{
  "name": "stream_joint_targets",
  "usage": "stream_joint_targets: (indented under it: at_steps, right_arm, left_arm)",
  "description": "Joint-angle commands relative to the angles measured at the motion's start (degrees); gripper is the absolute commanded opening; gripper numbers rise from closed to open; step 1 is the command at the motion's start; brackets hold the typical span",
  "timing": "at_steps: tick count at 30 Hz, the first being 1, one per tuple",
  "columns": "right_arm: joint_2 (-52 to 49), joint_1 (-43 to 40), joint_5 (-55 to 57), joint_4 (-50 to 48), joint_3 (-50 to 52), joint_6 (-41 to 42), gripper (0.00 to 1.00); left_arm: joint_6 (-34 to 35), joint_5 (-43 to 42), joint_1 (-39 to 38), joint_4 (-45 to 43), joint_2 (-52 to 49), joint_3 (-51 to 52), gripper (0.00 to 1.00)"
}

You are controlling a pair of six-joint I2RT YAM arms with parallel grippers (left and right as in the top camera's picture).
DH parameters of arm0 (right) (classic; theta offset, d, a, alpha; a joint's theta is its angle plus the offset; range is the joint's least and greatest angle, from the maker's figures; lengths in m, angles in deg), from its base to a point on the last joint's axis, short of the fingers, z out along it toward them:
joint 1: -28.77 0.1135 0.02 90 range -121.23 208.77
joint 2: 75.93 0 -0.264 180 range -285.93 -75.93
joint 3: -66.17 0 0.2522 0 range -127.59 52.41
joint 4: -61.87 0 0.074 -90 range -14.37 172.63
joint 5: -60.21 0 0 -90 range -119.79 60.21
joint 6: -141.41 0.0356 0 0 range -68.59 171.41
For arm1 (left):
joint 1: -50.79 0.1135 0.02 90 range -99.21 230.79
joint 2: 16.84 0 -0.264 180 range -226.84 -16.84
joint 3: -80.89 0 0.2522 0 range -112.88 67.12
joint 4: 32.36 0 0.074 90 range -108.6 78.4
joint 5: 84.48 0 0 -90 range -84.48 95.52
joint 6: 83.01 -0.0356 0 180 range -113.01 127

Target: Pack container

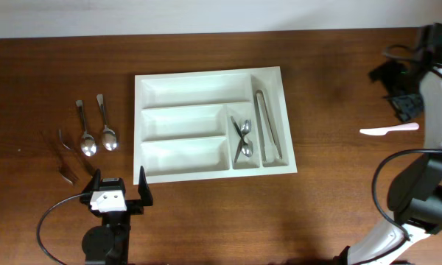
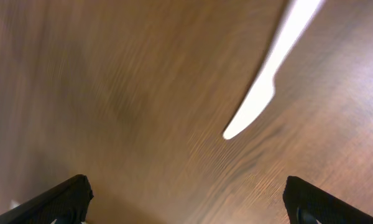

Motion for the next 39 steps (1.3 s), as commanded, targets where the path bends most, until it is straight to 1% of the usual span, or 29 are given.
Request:
stream_joint_targets:
  at_steps: [1,4,8,18,30,39]
  right_arm:
    - [0.5,-2.69,4.17,-0.07,-0.33,15.93,1.0]
    - [-0.5,-3.28,9.38,0.09,-0.22,20.9,1.0]
    - [-2.49,-3.45,14.12,-0.17,-0.04,24.0,1.0]
    - [-10.58,-6.67,14.01,-1.03,-0.04,23.96,1.0]
    - [-16.46,-7.87,10.97,-6.03,-0.04,23.3,0.96]
    - [-19.21,-8.48,9.97,-6.4,-0.04,23.32,0.95]
  left_arm:
    - [-1.11,-0.2,0.24,-0.13,0.44,0.55,0.99]
    - [-1.11,-0.2,0.24,-0.13,0.44,0.55,0.99]
    - [-1.11,-0.2,0.24,-0.15,0.44,0.55,0.99]
    - [-1.11,-0.2,0.24,-0.13,0.44,0.55,0.99]
    - [-1.11,-0.2,0.24,-0.13,0.44,0.55,0.99]
    - [-1.11,-0.2,0.24,-0.13,0.44,0.55,0.99]
